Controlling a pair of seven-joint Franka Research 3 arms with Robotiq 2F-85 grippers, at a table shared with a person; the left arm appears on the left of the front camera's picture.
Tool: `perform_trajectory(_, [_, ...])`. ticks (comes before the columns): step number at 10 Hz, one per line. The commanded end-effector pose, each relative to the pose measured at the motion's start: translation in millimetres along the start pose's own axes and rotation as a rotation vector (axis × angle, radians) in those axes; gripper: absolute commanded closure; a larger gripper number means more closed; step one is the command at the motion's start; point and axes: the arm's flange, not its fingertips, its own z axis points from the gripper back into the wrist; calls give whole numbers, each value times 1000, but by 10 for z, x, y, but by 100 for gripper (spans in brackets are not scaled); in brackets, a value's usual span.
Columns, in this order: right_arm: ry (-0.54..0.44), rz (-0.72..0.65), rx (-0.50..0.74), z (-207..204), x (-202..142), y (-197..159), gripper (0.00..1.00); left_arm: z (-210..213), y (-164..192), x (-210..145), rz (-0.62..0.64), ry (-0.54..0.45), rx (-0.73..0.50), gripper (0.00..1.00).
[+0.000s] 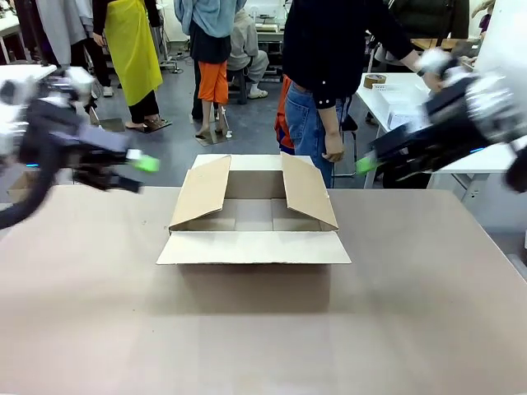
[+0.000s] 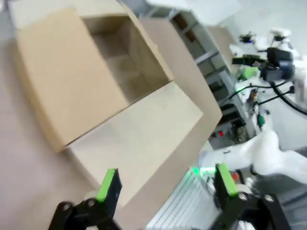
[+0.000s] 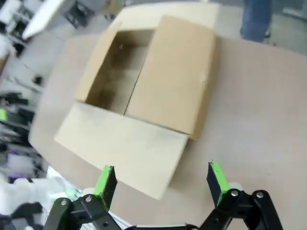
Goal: Pack the gift set into the box.
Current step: Place both hands on the side flaps of the Package Box and spread them outward.
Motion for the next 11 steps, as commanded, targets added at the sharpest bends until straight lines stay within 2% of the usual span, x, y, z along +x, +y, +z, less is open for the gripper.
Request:
perform_trajectory(1, [-27, 54, -67, -433, -110, 181, 0, -277, 92, 264, 150, -73, 105, 0])
perform_trajectory(2, [-100, 53, -112, -282, -106, -3, 0, -48, 244, 234, 149, -100, 103, 0])
perform_trajectory(3, [15, 75, -39, -304, -101, 361, 0, -320, -155, 93, 57, -8, 48, 0])
perform_trajectory(4, [-12, 101, -78, -413, -108, 423, 0, -320, -155, 93, 57, -8, 48, 0])
perform_trajectory(5, [-4, 212, -72, -530, -69, 553, 0, -348, -3, 183, 113, -41, 91, 0])
perform_trajectory(6, [-51, 251, -64, -631, -61, 671, 0, -489, -123, 282, 112, -8, 156, 0])
perform_trajectory(7, [-118, 241, -59, -640, -107, 656, 0, -639, -223, 458, 117, 23, 290, 0])
perform_trajectory(8, [-183, 206, -30, -567, -201, 547, 0, -771, -247, 784, 141, 61, 390, 0])
perform_trajectory(9, [-157, 192, -31, -571, -274, 495, 0, -937, -280, 1073, 147, 111, 476, 0])
perform_trajectory(11, [-165, 149, -33, -536, -354, 390, 0, -1396, -249, 1453, 186, 101, 672, 0])
